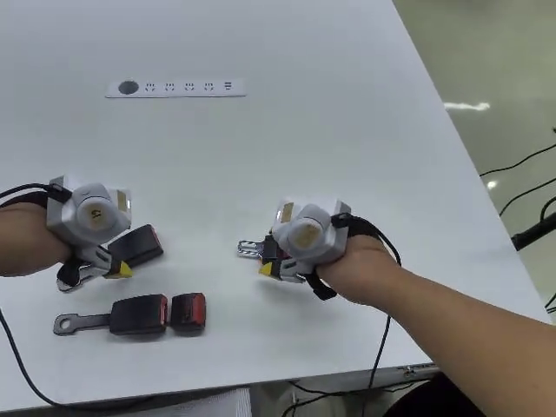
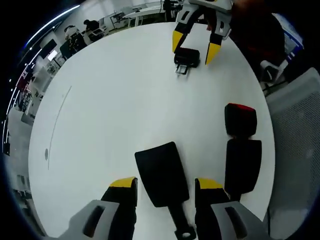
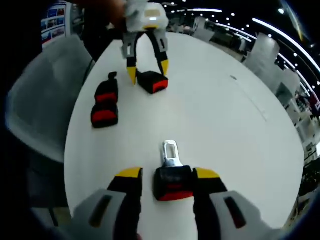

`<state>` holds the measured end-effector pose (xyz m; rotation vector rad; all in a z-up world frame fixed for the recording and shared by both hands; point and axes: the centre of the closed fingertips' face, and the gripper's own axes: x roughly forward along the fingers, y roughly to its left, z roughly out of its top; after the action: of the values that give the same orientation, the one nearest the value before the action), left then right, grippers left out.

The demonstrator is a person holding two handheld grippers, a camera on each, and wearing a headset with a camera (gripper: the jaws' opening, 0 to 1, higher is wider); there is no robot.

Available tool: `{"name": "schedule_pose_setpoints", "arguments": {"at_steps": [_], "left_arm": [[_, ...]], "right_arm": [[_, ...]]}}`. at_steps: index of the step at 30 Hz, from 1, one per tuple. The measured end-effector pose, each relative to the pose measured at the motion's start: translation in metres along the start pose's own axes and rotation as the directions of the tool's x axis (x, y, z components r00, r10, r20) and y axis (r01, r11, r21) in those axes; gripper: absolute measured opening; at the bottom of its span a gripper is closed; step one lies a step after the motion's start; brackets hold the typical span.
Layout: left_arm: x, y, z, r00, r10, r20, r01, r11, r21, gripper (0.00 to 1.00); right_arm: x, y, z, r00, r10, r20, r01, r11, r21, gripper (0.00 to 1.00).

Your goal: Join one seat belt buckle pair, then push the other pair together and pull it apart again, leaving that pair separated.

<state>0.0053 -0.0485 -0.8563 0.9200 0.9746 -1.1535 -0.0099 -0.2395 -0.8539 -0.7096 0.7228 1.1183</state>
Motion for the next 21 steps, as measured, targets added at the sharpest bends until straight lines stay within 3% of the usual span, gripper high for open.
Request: {"name": "schedule_pose_setpoints", "arguments": {"at_steps": [3, 6, 11, 12, 17, 21], "left_arm": [[0.001, -0.001, 0.000, 0.9998, -0.016, -0.007, 0.017, 1.000, 0.021, 0.38], [0.002, -0.003, -0.002, 0.9994, -0.031, -0.017, 0.032, 0.998, 0.048, 0.37], [0.003, -0.006, 0.000, 0.9981, -0.047, -0.039, 0.051, 0.991, 0.124, 0.35], [0.003, -0.006, 0.000, 0.9976, -0.052, -0.046, 0.058, 0.988, 0.144, 0.35], [0.005, -0.004, -0.001, 0.9963, -0.066, -0.055, 0.073, 0.986, 0.147, 0.34], [0.005, -0.004, -0.002, 0.9966, -0.060, -0.056, 0.068, 0.987, 0.148, 0.34]], "right_arm": [[0.002, -0.001, -0.004, 0.9992, 0.024, -0.030, -0.027, 0.997, -0.073, 0.41], [0.004, -0.007, -0.005, 0.9990, 0.033, -0.032, -0.035, 0.997, -0.066, 0.36], [0.007, -0.016, -0.010, 0.9958, 0.059, -0.069, -0.067, 0.991, -0.116, 0.33], [0.007, -0.015, -0.010, 0.9934, 0.087, -0.075, -0.095, 0.988, -0.118, 0.32], [0.007, -0.015, -0.010, 0.9889, 0.123, -0.084, -0.134, 0.981, -0.143, 0.32], [0.007, -0.013, -0.008, 0.9880, 0.125, -0.090, -0.137, 0.981, -0.136, 0.31]]}}
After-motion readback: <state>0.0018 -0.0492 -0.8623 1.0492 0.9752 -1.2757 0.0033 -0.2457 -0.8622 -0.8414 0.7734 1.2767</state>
